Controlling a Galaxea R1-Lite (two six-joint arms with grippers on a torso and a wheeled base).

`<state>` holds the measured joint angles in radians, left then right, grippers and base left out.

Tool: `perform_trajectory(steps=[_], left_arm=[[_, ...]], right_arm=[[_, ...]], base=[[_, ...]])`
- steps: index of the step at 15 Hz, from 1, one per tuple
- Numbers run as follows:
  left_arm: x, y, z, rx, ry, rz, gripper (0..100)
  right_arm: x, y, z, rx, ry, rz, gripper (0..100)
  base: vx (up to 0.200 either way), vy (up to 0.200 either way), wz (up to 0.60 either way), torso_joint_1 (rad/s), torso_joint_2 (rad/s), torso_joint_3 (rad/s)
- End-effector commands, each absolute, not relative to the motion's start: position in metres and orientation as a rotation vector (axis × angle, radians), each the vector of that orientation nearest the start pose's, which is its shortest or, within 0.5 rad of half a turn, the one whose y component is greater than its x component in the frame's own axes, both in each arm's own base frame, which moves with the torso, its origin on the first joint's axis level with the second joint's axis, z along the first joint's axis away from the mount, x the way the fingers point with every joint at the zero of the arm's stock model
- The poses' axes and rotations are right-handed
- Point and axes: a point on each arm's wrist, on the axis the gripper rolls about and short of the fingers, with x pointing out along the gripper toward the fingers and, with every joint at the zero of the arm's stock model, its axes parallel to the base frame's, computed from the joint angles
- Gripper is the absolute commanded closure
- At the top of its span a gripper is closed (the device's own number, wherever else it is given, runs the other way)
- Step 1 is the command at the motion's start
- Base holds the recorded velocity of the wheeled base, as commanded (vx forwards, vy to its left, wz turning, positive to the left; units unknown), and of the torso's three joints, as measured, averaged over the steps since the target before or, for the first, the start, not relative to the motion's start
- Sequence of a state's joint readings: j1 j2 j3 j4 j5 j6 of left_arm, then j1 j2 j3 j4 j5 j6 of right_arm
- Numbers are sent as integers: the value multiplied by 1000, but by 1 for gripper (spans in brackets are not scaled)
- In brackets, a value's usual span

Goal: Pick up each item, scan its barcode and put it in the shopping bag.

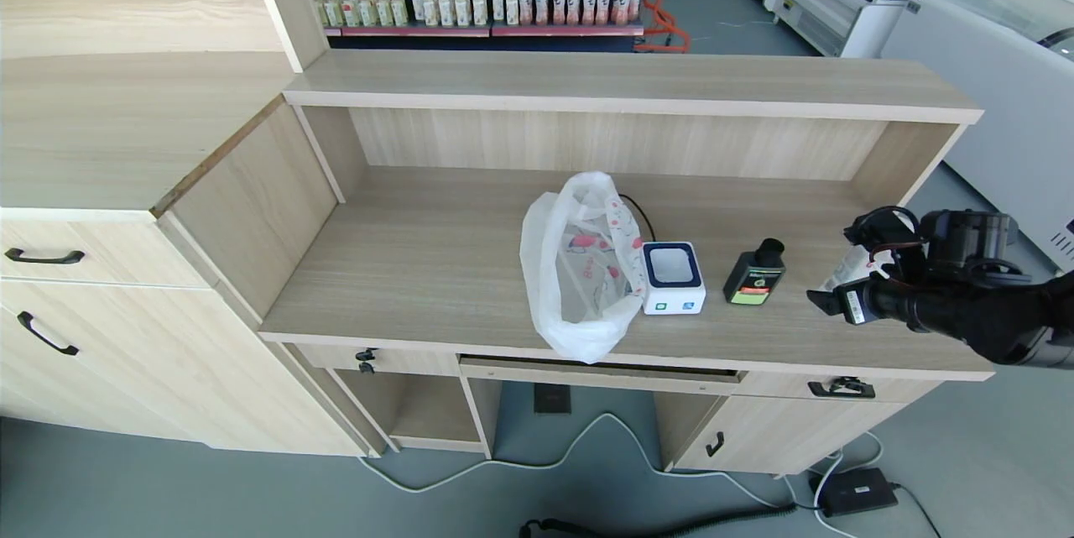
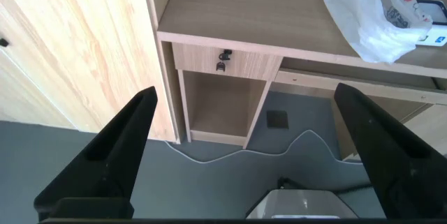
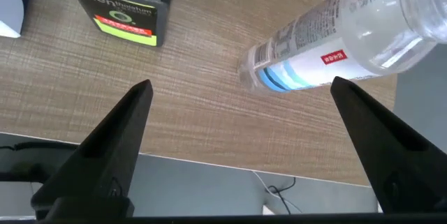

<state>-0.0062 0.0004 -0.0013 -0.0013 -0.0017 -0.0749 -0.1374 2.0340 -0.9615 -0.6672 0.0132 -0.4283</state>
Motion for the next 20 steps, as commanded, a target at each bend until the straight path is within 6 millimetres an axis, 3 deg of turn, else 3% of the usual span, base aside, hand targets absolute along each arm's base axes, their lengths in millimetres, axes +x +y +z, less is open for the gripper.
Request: perform_trajectory(steps=[1, 7, 20], left_arm=[[-23, 0, 76, -75, -3, -8, 0], [-23, 0, 76, -75, -3, -8, 0], [-23, 0, 76, -75, -3, -8, 0]], right_arm=[[388, -48, 106, -413, 414, -19, 0], [402, -47, 95, -470, 423, 2, 0], [454, -8, 77, -492, 348, 85, 0]], base=[[0, 0, 0, 0, 0, 0], [0, 0, 0, 0, 0, 0], [0, 0, 0, 0, 0, 0]])
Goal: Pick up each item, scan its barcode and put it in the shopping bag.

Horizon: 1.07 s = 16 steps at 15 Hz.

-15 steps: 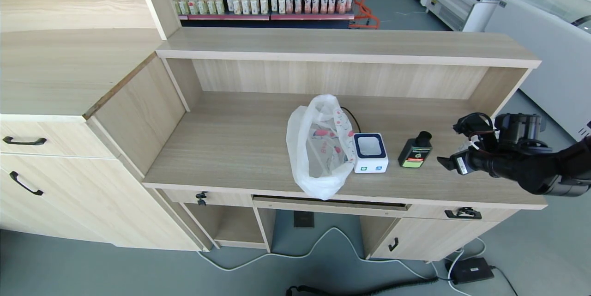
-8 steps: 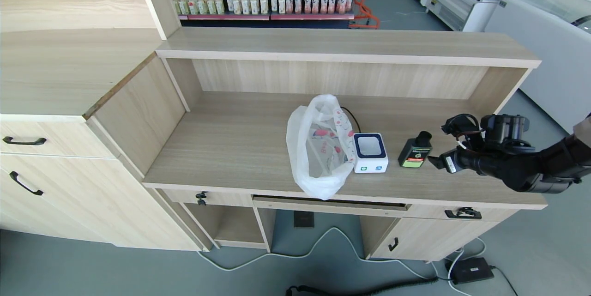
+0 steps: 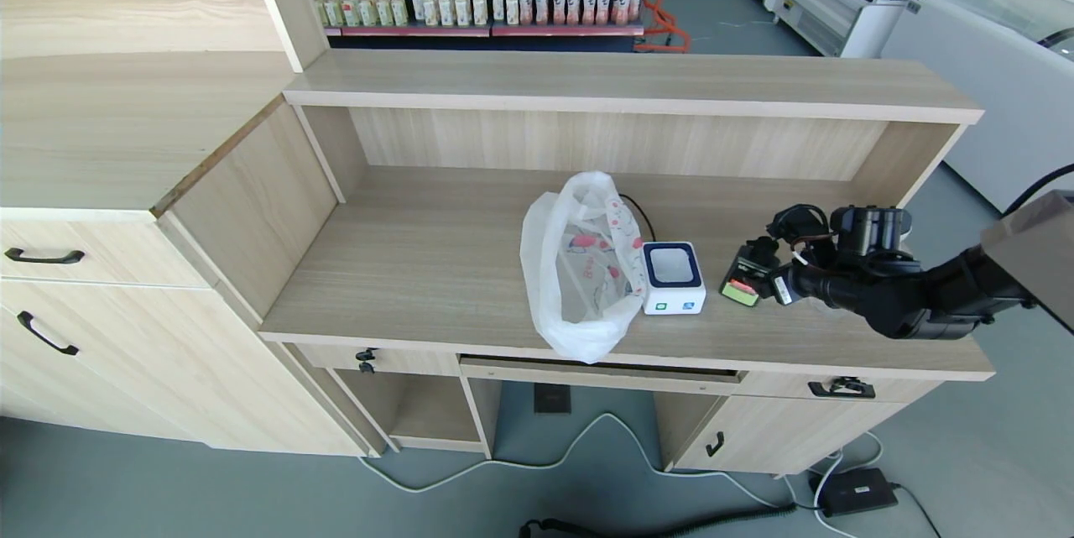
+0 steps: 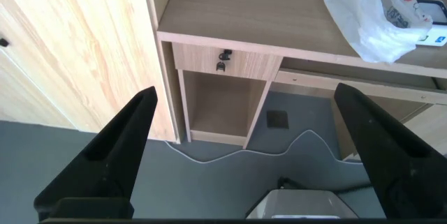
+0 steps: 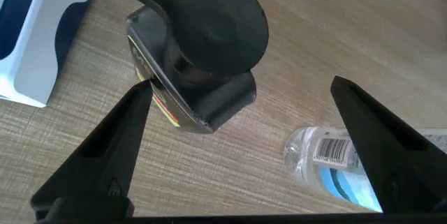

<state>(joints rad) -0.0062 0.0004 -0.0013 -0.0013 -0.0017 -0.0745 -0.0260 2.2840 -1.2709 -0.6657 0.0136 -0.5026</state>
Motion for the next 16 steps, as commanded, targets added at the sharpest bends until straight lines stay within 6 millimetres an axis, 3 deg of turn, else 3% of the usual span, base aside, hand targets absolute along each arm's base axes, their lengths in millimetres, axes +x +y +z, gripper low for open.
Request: perform_trajectory(steps=[1, 10, 11, 16], left_arm=[[-23, 0, 76, -75, -3, -8, 0], [-23, 0, 76, -75, -1, -8, 0], [-23, 0, 76, -75, -3, -8, 0], [-23, 0, 76, -75, -3, -8, 0]], right_arm=[[458, -4, 76, -492, 341, 94, 0], [476, 13, 55, -471, 313, 220, 0], [477, 13, 55, -473, 312, 218, 100], [478, 15, 46, -473, 326, 226, 100]], base=[[0, 0, 0, 0, 0, 0], [0, 0, 0, 0, 0, 0], [0, 0, 0, 0, 0, 0], [0, 0, 0, 0, 0, 0]])
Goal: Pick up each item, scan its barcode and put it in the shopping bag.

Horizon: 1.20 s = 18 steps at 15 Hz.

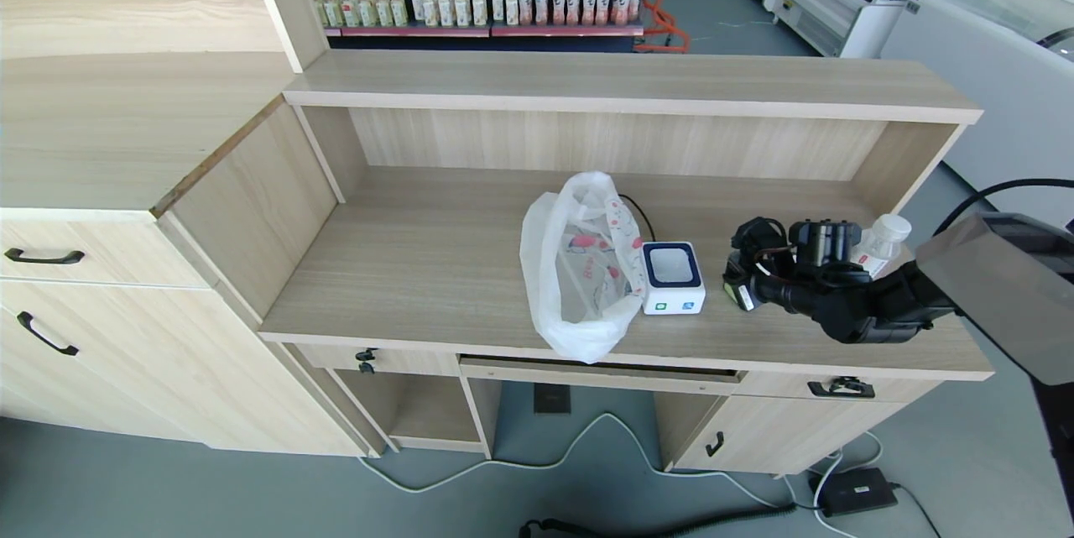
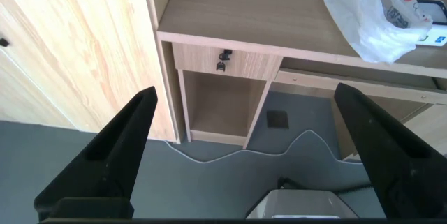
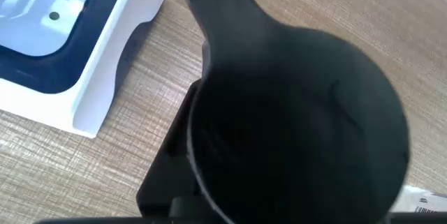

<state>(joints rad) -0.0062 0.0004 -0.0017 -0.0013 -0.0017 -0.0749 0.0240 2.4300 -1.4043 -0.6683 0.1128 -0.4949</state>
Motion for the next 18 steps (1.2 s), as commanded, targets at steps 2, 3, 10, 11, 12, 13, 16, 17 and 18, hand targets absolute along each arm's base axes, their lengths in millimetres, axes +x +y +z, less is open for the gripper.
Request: perform_trajectory(steps=[2, 3, 10, 11, 12, 13, 16, 17, 18], left_arm=[[-23, 0, 76, -75, -3, -8, 0], [-23, 0, 76, -75, -1, -8, 0], [-23, 0, 76, -75, -3, -8, 0], [-23, 0, 76, -75, -3, -8, 0], [-23, 0, 76, -75, -3, -8, 0], [-23, 0, 76, -75, -3, -8, 0], [-23, 0, 76, -75, -3, -8, 0], [-23, 0, 76, -75, -3, -8, 0], [-23, 0, 76, -75, -3, -8, 0]], right_arm=[[478, 16, 52, -475, 309, 225, 100], [473, 16, 72, -477, 275, 215, 100], [352, 11, 228, -493, -24, 309, 100], [339, 11, 241, -554, -72, 311, 100], [297, 21, 265, -768, -203, 354, 100], [265, 32, 265, -881, -286, 429, 100], [189, 62, 238, -1186, -473, 634, 100], [183, 72, 230, -1290, -529, 737, 100], [177, 83, 219, -1428, -611, 886, 100]], base=[[0, 0, 0, 0, 0, 0], [0, 0, 0, 0, 0, 0], [0, 0, 0, 0, 0, 0], [0, 0, 0, 0, 0, 0], [0, 0, 0, 0, 0, 0], [0, 0, 0, 0, 0, 0], [0, 0, 0, 0, 0, 0], [0, 0, 0, 0, 0, 0], [0, 0, 0, 0, 0, 0]])
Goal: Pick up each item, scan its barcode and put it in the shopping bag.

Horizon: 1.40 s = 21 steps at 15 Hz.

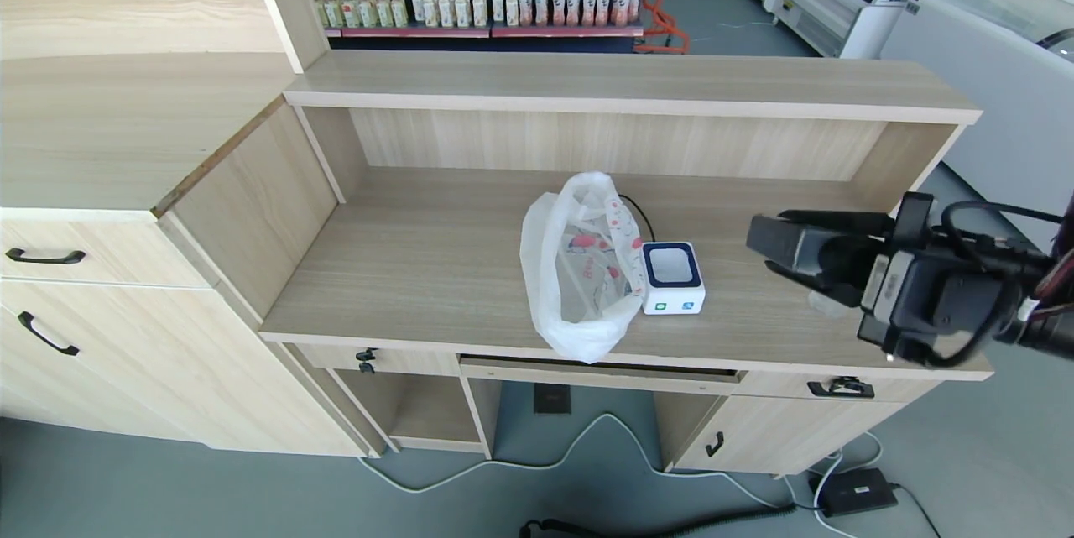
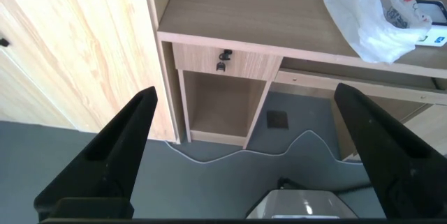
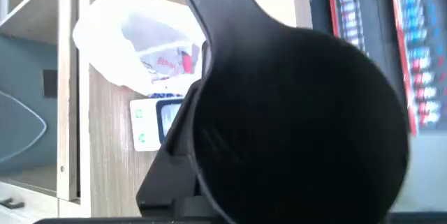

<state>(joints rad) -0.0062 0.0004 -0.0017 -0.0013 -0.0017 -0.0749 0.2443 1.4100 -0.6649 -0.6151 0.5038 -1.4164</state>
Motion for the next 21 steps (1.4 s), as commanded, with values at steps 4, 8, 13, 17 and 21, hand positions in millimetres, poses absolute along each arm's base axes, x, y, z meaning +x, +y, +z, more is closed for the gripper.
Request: perform_trajectory(steps=[4, 8, 13, 17, 21], left_arm=[[-23, 0, 76, -75, -3, -8, 0], [-23, 0, 76, -75, -3, -8, 0], [-23, 0, 76, -75, -3, -8, 0], [-23, 0, 76, -75, -3, -8, 0], [-23, 0, 76, -75, -3, -8, 0]], right_arm=[[179, 103, 197, -1705, -834, 1024, 100], [171, 137, 201, -1836, -1328, 1003, 100], [172, 144, 211, -1752, -1821, 832, 100], [170, 160, 216, -1675, -1995, 737, 100], [169, 176, 231, -1623, -2088, 671, 100]], base=[[0, 0, 0, 0, 0, 0], [0, 0, 0, 0, 0, 0], [0, 0, 0, 0, 0, 0], [0, 0, 0, 0, 0, 0], [0, 0, 0, 0, 0, 0]])
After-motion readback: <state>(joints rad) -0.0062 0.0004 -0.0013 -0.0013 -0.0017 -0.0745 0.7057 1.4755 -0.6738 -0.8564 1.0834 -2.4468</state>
